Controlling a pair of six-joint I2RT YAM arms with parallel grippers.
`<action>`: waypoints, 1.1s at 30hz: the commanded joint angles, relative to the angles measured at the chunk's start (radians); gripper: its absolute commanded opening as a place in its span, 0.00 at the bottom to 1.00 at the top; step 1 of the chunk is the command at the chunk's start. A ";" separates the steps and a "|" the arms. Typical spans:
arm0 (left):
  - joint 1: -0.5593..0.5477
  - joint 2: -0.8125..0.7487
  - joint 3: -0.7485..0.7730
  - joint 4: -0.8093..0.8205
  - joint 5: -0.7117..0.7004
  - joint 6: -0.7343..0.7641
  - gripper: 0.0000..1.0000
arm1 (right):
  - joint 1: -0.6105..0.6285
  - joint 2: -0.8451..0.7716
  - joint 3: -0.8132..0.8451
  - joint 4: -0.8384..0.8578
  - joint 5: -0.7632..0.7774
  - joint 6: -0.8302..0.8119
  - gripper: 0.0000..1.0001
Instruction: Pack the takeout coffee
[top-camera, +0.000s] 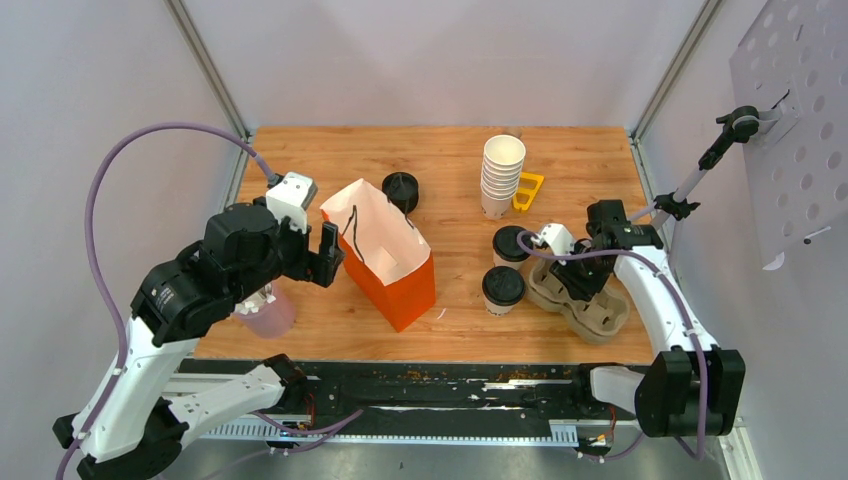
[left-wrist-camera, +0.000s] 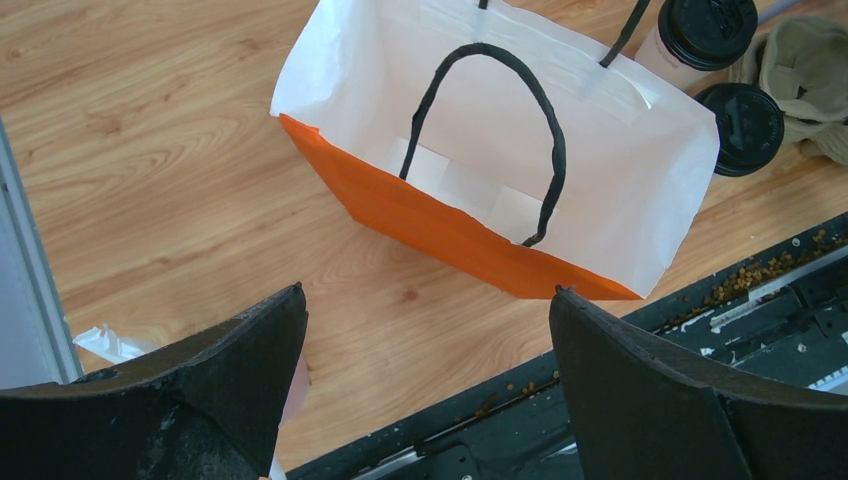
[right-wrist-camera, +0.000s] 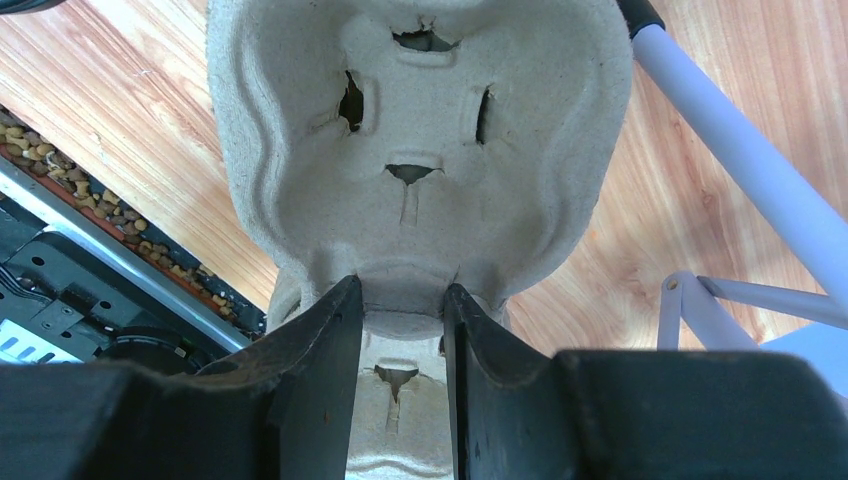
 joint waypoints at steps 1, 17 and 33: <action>0.001 -0.006 0.004 0.013 0.001 0.002 0.98 | -0.004 -0.030 0.051 -0.012 0.006 -0.006 0.28; 0.000 0.005 0.018 0.008 0.017 -0.017 0.97 | -0.003 -0.020 0.321 0.006 -0.022 0.163 0.29; 0.001 0.025 0.036 0.031 0.016 -0.077 0.97 | 0.311 0.156 0.845 -0.034 0.033 0.607 0.32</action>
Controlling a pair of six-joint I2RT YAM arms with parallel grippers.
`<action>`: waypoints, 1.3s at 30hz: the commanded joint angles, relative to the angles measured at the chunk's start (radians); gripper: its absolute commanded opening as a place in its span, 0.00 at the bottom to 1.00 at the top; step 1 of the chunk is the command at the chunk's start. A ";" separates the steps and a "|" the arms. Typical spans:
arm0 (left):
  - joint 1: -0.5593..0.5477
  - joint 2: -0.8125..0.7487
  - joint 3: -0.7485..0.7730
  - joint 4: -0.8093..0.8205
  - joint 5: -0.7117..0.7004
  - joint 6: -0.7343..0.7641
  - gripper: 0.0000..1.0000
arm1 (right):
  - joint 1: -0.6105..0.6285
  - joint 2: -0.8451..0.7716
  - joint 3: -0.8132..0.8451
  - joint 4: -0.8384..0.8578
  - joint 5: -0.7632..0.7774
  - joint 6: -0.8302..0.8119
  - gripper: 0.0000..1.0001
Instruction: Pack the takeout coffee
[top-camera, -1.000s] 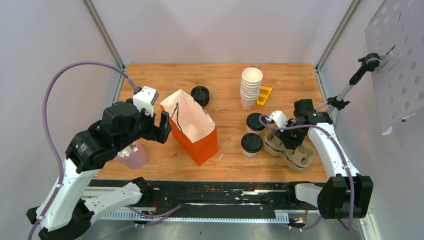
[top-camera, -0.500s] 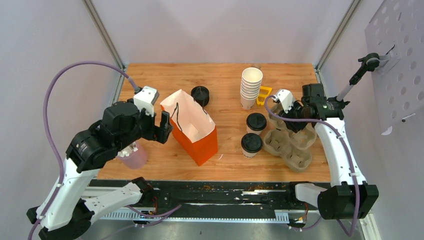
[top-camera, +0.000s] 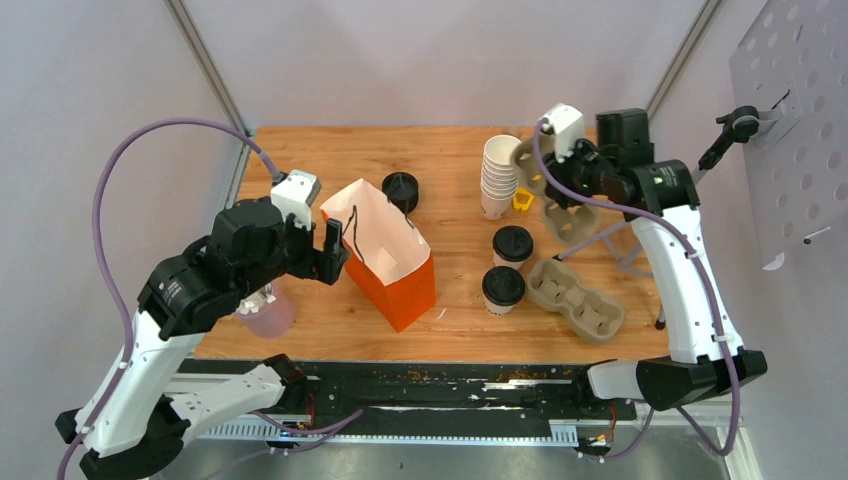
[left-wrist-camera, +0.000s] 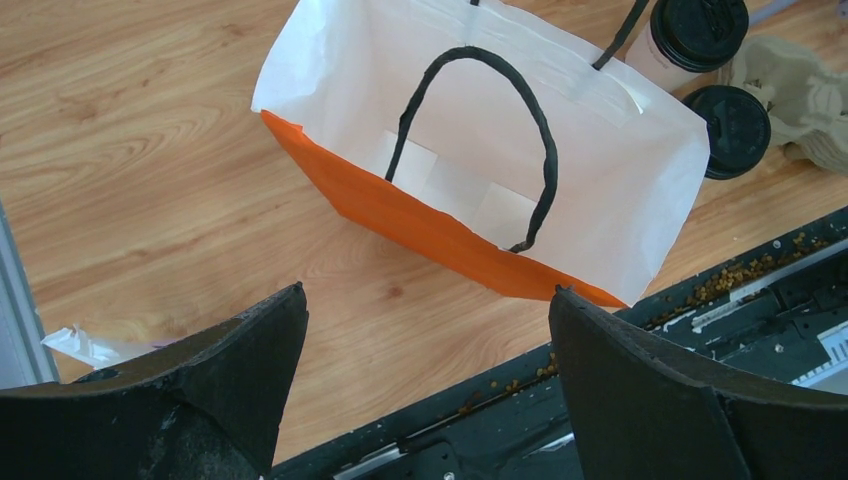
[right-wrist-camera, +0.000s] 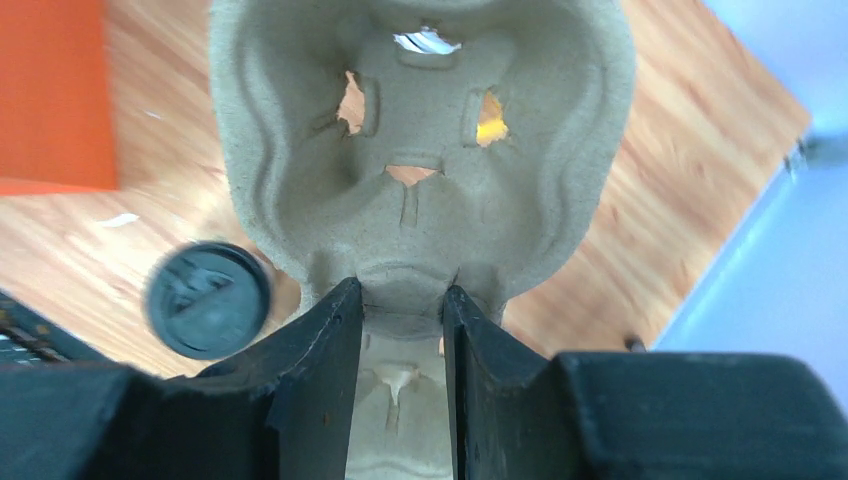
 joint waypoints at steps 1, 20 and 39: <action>0.001 0.008 0.036 0.033 0.007 -0.048 0.96 | 0.249 0.058 0.165 -0.025 0.058 0.161 0.32; 0.001 0.068 -0.023 0.224 -0.135 -0.135 0.87 | 0.778 0.212 0.489 0.224 0.241 0.537 0.33; 0.001 -0.028 -0.101 0.283 -0.049 -0.186 0.15 | 0.820 0.300 0.318 0.497 0.185 0.715 0.32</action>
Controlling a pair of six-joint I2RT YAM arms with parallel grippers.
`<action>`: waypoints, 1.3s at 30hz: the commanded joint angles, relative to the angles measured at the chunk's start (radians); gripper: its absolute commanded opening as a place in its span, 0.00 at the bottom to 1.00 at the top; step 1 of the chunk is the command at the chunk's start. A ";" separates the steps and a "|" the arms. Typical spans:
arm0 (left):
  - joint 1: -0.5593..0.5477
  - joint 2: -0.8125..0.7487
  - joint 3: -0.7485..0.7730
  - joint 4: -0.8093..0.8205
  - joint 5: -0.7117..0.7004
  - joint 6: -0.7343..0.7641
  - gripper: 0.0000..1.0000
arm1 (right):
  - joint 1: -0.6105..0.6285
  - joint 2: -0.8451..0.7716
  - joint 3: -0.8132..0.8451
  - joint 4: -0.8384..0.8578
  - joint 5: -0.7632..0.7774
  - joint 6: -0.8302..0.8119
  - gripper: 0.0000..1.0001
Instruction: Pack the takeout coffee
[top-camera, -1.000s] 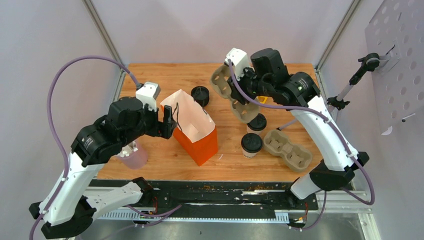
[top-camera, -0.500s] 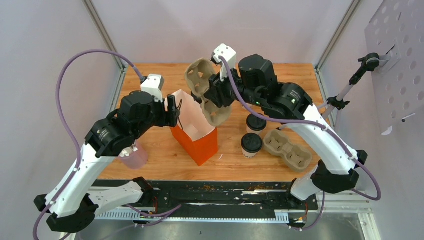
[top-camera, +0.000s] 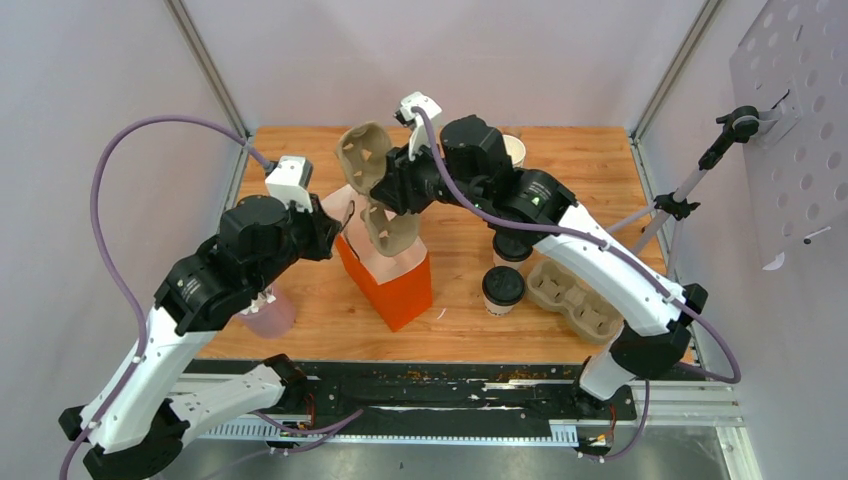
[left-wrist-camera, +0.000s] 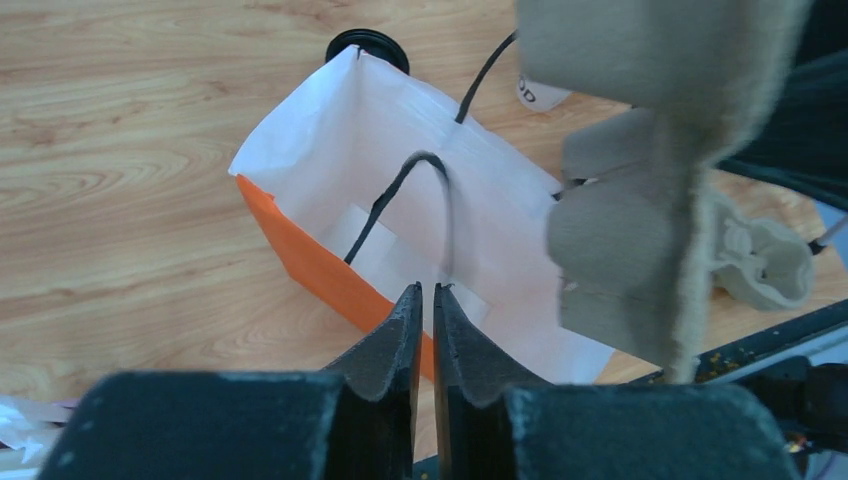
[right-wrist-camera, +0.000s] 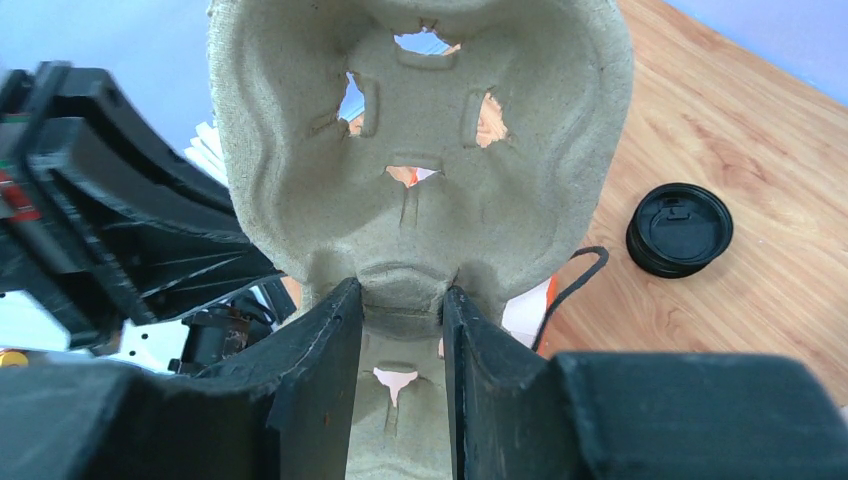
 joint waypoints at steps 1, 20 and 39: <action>0.001 -0.038 -0.017 0.052 0.044 -0.045 0.12 | 0.015 0.049 0.024 0.057 0.024 0.025 0.32; 0.002 -0.006 0.059 -0.031 0.058 -0.066 0.51 | 0.097 0.196 0.144 -0.183 0.195 0.008 0.32; 0.002 0.081 0.117 -0.176 0.034 -0.023 0.41 | 0.098 0.189 0.136 -0.202 0.206 -0.005 0.33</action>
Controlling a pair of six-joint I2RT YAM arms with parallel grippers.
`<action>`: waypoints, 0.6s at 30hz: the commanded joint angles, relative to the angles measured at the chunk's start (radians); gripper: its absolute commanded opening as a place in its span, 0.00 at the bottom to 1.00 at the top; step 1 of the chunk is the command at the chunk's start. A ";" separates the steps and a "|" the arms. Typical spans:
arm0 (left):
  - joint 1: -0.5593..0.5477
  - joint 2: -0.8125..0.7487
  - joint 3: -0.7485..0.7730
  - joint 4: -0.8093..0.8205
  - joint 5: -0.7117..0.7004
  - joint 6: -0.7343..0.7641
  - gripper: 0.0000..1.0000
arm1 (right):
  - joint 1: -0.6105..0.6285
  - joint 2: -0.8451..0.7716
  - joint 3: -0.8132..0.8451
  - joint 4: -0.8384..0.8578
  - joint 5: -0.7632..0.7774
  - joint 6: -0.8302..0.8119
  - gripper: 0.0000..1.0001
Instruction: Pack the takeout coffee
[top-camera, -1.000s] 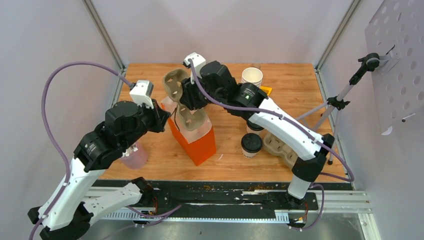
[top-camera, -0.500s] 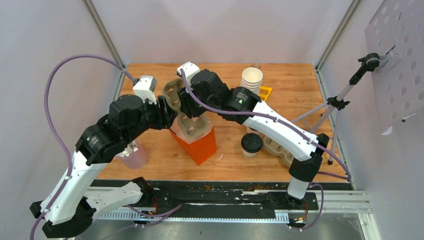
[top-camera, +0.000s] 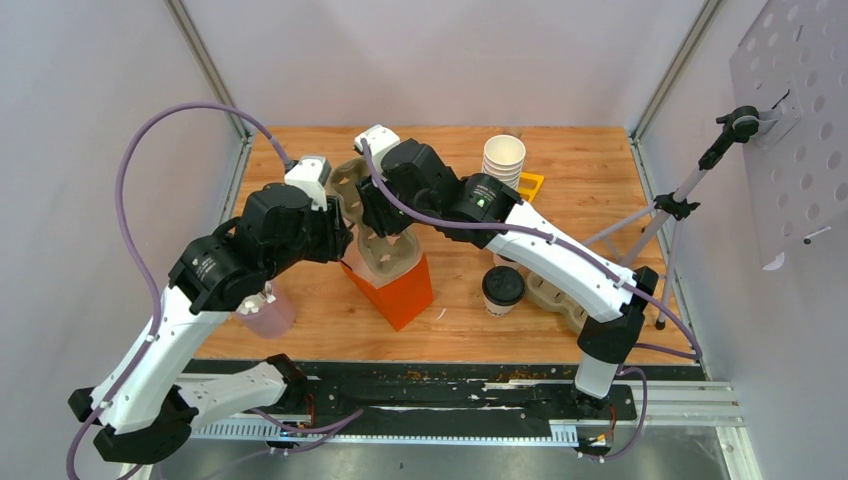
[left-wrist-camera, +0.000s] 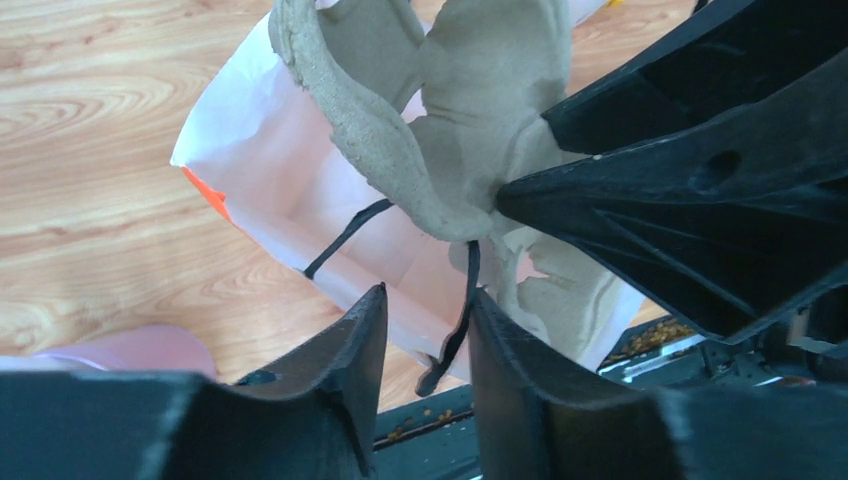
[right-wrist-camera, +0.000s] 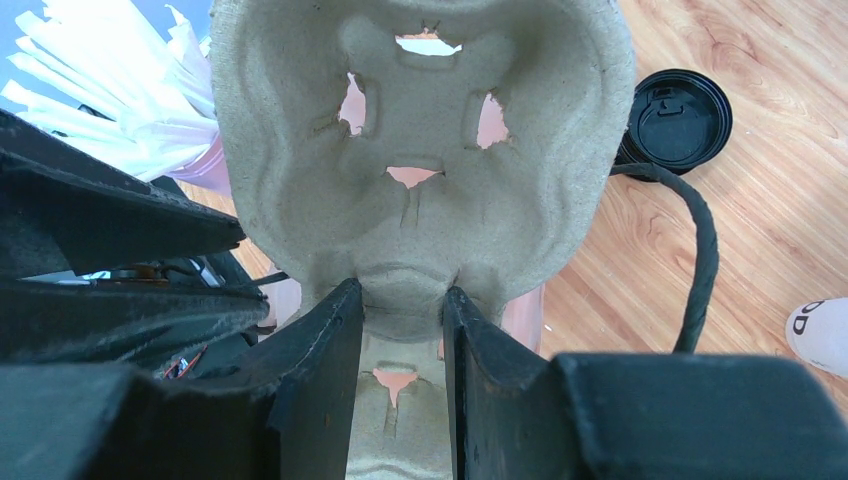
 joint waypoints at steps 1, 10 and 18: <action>0.000 -0.003 0.035 -0.028 -0.026 0.032 0.33 | 0.004 -0.011 0.009 -0.001 0.028 -0.010 0.33; 0.001 -0.082 -0.018 0.087 0.026 0.004 0.00 | 0.022 0.008 0.024 -0.060 0.021 -0.038 0.33; 0.001 -0.112 -0.052 0.103 0.038 -0.005 0.00 | 0.032 0.064 0.087 -0.122 0.056 -0.027 0.33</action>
